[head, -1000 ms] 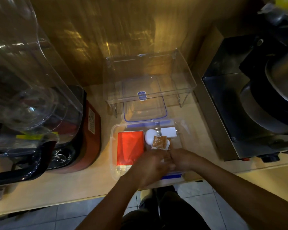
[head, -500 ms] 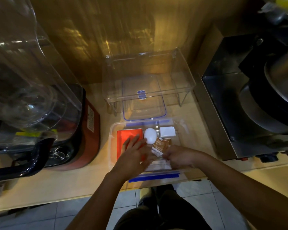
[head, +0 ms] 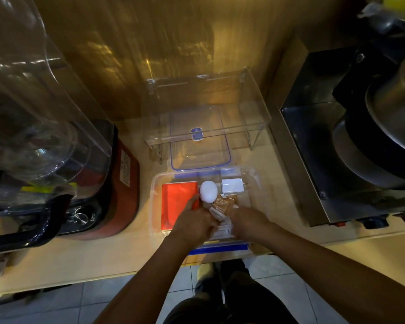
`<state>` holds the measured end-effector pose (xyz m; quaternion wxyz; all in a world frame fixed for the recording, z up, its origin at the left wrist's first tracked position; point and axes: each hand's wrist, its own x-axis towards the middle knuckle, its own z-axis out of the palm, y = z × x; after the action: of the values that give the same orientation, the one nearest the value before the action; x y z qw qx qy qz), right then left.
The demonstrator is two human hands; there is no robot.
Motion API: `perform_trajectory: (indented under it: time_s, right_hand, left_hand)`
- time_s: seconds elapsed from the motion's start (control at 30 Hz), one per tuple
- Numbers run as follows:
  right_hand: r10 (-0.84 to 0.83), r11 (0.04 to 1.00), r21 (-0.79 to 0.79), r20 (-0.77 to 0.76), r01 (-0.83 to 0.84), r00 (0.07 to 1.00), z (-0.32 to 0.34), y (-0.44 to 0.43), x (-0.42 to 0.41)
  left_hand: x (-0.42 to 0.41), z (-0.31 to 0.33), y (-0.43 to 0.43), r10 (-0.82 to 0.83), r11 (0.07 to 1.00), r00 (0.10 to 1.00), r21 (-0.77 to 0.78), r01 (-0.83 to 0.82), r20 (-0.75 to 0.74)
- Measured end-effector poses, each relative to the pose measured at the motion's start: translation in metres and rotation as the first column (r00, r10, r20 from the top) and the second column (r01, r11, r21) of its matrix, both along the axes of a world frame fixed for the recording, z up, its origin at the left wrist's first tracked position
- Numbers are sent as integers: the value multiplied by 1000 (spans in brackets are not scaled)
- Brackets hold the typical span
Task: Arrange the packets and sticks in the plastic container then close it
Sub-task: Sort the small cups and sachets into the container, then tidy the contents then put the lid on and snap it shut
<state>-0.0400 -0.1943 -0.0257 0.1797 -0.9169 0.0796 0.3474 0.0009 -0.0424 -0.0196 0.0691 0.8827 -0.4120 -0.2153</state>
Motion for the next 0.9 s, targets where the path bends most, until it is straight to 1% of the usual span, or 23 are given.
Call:
perform_trajectory:
  time_s: [0.03,0.1,0.17,0.27,0.33,0.43,0.5,0.53,0.6,0.63,0.67,0.7,0.73,0.77,0.8,0.87,0.9]
  right_hand:
    - [3,999,33,-3,-3,1000,1,-2,1]
    - [-2,988,153,-26,5,1000,5,-7,2]
    - [13,969,248,-49,0,999,10,-11,3]
    - [11,951,309,-74,12,997,11,-13,3]
    - [18,951,308,-84,9,996,7,-10,3]
    - [24,959,282,-90,3,996,3,-7,1]
    - [16,943,332,-89,15,996,2,-7,-1]
    - [19,936,351,-91,14,996,1,-8,-2]
    - [31,955,296,-39,-18,999,2,-7,-4]
    - [15,967,253,27,-22,1000,3,-6,-4]
    - [-26,968,249,110,-2,994,5,-4,-4]
    - [-80,957,291,187,23,979,6,-1,-3]
    - [-120,942,335,248,31,961,7,3,-2]
    - [-118,941,339,304,9,945,10,8,-1]
    - [-75,955,292,369,-39,926,11,12,0]
    - [55,975,161,498,-154,866,9,19,5]
    - [113,973,109,536,-201,837,8,22,9]
  left_hand:
    - [-1,-1,-2,2,999,1000,51,-2,3]
    - [-2,-1,-4,-13,987,999,161,8,32]
    - [-3,1,-4,-45,983,998,181,38,32]
    - [-2,0,-1,-76,994,997,83,76,6]
    - [-1,-1,1,-79,995,997,65,78,16]
    - [-2,-5,2,-68,997,998,32,67,12]
    - [-2,-7,3,-47,999,999,-28,47,-11]
    - [-1,-6,3,-22,997,999,-81,19,-40]
    - [-1,0,5,79,974,990,-204,-102,-115]
    - [-1,3,7,165,944,979,-268,-191,-118]
    - [-1,7,10,283,899,956,-324,-294,-82]
    - [-1,11,14,422,842,906,-359,-403,-28]
    - [-1,15,16,550,781,835,-360,-510,12]
    - [0,19,18,641,734,767,-313,-602,26]
    - [1,22,19,692,706,722,-226,-671,20]
    - [2,25,19,729,681,683,-57,-730,-40]
    - [1,25,18,734,676,674,-14,-737,-77]
